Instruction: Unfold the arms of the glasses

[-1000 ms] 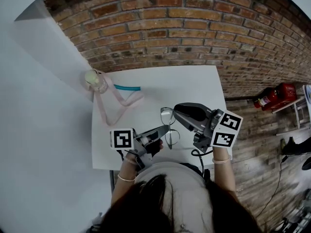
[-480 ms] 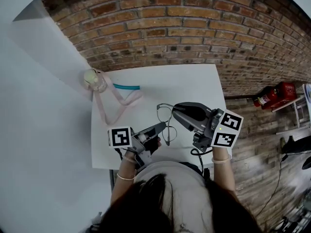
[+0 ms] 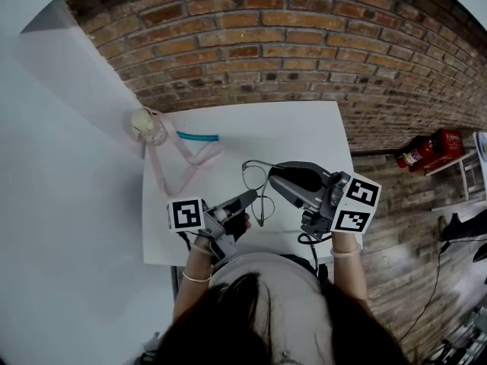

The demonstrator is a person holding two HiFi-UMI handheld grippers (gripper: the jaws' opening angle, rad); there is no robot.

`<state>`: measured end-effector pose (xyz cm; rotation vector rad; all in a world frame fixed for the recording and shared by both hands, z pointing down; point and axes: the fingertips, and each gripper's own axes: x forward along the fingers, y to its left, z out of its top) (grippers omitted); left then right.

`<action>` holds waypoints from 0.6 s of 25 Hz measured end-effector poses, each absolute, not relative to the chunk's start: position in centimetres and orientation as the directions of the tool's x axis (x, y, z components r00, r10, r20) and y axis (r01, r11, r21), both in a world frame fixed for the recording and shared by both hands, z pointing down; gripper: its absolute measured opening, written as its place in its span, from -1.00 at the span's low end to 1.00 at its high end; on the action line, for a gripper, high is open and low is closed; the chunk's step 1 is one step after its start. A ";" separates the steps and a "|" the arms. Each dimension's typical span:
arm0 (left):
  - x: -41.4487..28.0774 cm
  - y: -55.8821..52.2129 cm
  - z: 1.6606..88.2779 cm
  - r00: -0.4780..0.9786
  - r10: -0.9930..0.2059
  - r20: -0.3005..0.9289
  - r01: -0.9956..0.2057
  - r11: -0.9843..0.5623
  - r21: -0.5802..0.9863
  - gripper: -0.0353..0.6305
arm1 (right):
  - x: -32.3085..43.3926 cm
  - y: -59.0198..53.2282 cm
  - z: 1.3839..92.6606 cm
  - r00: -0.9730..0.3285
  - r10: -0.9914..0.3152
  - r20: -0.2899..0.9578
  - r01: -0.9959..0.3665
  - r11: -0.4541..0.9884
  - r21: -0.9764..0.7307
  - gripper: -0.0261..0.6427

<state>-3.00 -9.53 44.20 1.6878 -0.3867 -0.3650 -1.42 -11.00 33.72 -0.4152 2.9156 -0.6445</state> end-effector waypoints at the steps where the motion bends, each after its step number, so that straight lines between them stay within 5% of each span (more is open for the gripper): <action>1: -3.0 -9.5 44.2 0.891 -0.454 -0.021 -0.047 -0.139 0.989 -0.82 | -1.4 -10.9 33.7 -0.955 -0.290 -0.066 -0.236 0.872 -0.428 -0.80; 15: -3.8 -9.8 44.3 0.868 -0.496 -0.015 -0.048 -0.114 0.992 -0.82 | -1.5 -9.8 32.4 -0.962 -0.258 -0.088 -0.202 0.892 -0.404 -0.80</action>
